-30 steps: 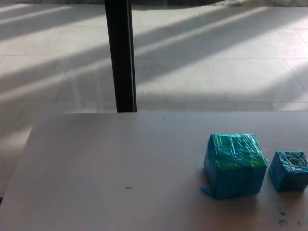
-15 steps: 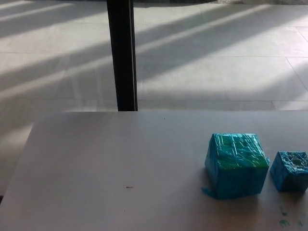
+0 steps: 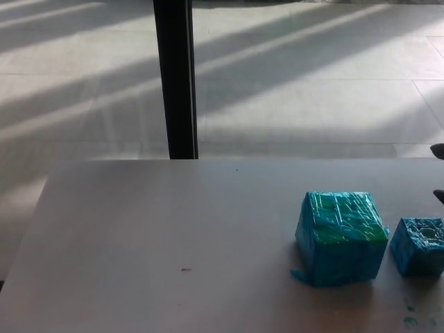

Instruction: The robot uses its right hand to pick up the small cube kept on the middle on the desk and place it on the bigger cube kept next to it

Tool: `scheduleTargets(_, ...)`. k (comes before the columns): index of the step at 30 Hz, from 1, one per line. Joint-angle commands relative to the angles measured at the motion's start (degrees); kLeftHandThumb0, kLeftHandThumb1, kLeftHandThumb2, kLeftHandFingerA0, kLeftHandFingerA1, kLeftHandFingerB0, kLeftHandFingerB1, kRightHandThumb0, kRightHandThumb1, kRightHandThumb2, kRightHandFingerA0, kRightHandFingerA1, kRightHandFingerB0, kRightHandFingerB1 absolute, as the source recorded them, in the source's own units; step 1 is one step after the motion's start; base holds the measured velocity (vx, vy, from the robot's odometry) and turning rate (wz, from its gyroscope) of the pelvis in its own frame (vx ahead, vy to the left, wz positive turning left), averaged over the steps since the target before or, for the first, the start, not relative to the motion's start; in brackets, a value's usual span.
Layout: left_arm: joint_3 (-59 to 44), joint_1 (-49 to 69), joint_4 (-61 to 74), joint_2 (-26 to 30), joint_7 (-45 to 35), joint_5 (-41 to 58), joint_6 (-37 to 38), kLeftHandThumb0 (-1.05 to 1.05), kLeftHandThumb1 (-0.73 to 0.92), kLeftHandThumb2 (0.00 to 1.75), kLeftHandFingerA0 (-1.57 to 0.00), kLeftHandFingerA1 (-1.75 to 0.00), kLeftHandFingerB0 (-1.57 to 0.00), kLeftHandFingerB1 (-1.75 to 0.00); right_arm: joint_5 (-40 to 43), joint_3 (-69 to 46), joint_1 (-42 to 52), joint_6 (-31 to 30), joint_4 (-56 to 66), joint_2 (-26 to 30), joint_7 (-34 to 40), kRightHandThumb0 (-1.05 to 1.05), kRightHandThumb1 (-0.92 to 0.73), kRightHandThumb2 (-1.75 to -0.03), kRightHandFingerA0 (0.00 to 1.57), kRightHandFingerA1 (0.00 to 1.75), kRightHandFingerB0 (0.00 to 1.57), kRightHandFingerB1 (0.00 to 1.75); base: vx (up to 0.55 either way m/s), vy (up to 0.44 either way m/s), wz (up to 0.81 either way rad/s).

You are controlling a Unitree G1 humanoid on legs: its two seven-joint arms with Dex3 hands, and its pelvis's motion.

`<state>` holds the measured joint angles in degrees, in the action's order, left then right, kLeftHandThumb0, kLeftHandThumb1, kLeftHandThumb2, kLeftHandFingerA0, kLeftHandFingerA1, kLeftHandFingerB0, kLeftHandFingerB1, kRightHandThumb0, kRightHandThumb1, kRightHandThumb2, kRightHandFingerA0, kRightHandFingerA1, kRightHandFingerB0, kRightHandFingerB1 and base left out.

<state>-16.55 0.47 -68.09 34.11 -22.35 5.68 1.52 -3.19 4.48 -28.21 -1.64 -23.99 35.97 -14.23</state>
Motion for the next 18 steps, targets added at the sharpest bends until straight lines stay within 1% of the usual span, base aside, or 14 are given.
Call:
scheduleTargets(1,-0.43,0.01,-0.43,1.18,-0.01,0.34,-0.30,-0.69,0.66,0.60,-0.42,-0.58,-0.56,-0.47,-6.67,3.07,-4.46,-0.55,-3.28,-0.17,0.71,-0.72,-0.68,-0.61,0.16,0.39,0.22,0.28,0.00,0.000,0.00)
scheduleTargets(2,-0.05,0.08,-0.46,1.29,-0.14,-0.08,0.22,-0.70,0.68,0.61,-0.38,-0.55,-0.56,-0.46,-7.69,4.05,-5.18,-1.17,-3.56,-0.10,0.52,-0.78,-0.54,-0.92,0.03,0.39,0.10,0.38,0.00,0.000,0.00)
scheduleTargets(5,0.07,-0.40,-0.75,1.34,0.72,-0.16,-1.00,-0.68,0.66,0.60,-0.45,-0.59,-0.54,-0.46,-9.96,6.48,-6.83,-1.78,-4.80,-0.05,0.16,-0.86,-0.57,-0.75,0.01,0.24,0.11,0.30,0.00,0.000,0.00)
scheduleTargets(6,0.14,-0.39,-0.76,1.37,0.35,-0.17,-0.85,-0.68,0.66,0.60,-0.39,-0.56,-0.51,-0.43,-10.98,7.31,-7.18,-1.83,-5.18,0.01,0.42,-0.94,-0.60,-0.95,0.00,0.06,0.10,0.30,0.00,0.000,0.00)
scheduleTargets(7,-0.05,-0.06,-0.10,1.33,0.01,0.14,-0.87,-0.68,0.67,0.60,-0.43,-0.59,-0.59,-0.54,-12.55,8.52,-7.46,-1.99,-5.89,-0.15,1.11,-0.99,-0.62,-0.94,0.00,0.00,0.12,0.25,0.00,0.000,0.00)
scheduleTargets(9,0.57,-0.13,0.24,0.92,0.60,-0.46,-0.50,-0.70,0.68,0.60,-0.39,-0.58,-0.58,-0.51,-14.44,10.13,-8.84,-1.39,-8.68,-0.21,1.92,-1.01,-0.63,-0.95,0.00,0.00,0.14,0.19,0.00,0.000,0.00)
scheduleTargets(10,0.61,-0.31,-0.21,0.95,0.47,-0.50,-0.29,-0.69,0.51,0.94,-0.36,-0.62,-0.53,-0.61,-15.27,10.87,-9.16,-1.52,-9.60,-0.49,2.46,-1.03,-0.64,-0.95,0.00,0.01,0.15,0.18,0.00,0.000,0.00)
scheduleTargets(11,0.21,-0.43,-0.58,0.82,0.39,-0.02,-0.30,-0.74,0.51,0.76,-0.40,-0.62,-0.55,-0.57,-16.18,11.83,-9.51,-1.69,-10.50,-0.73,2.79,-1.05,-0.65,-0.97,0.00,0.02,0.13,0.16,0.00,0.000,0.00)
scheduleTargets(12,0.23,-0.55,-0.57,0.76,0.40,0.00,-0.31,-0.74,0.51,0.76,-0.40,-0.62,-0.55,-0.57,-16.25,11.86,-9.53,-1.60,-10.65,-0.60,2.86,-1.05,-0.65,-0.97,0.00,0.02,0.13,0.16,0.00,0.000,0.00)
scheduleTargets(13,-0.60,-0.82,-0.74,0.65,-0.12,0.99,-1.38,-0.67,0.63,0.59,-0.36,-0.57,-0.61,-0.53,-17.27,12.96,-9.95,-1.50,-12.12,-0.99,3.19,-1.03,-0.63,-0.98,0.00,0.06,0.06,0.14,0.00,0.000,0.00)
scheduleTargets(14,-0.97,-0.93,-0.82,0.61,-0.34,1.41,-1.83,-0.67,0.63,0.59,-0.36,-0.57,-0.61,-0.53,-17.75,13.44,-10.17,-1.41,-12.86,-1.19,3.36,-1.03,-0.63,-0.98,0.00,0.06,0.06,0.14,0.00,0.000,0.00)
scheduleTargets(15,-0.89,-0.99,-0.88,0.63,-0.27,1.18,-1.66,-0.67,0.49,0.92,-0.32,-0.60,-0.54,-0.60,-18.22,13.88,-10.39,-1.21,-13.45,-1.31,3.58,-1.05,-0.64,-0.98,0.00,0.04,0.08,0.12,0.00,0.000,0.00)
scheduleTargets(16,-0.54,-0.99,-1.02,0.60,0.09,0.60,-0.83,-0.67,0.64,0.59,-0.38,-0.56,-0.60,-0.50,-19.07,14.76,-10.57,-0.98,-14.35,-1.74,4.00,-1.03,-0.62,-0.98,0.00,0.05,0.06,0.13,0.00,0.000,0.00)
scheduleTargets(18,-0.42,-1.01,-1.20,0.56,0.28,0.33,-0.25,-0.67,0.64,0.60,-0.48,-0.63,-0.60,-0.49,-19.61,15.50,-10.77,-1.18,-15.13,-2.40,3.88,-1.05,-0.63,-1.00,0.00,0.06,0.06,0.11,0.00,0.000,0.00)
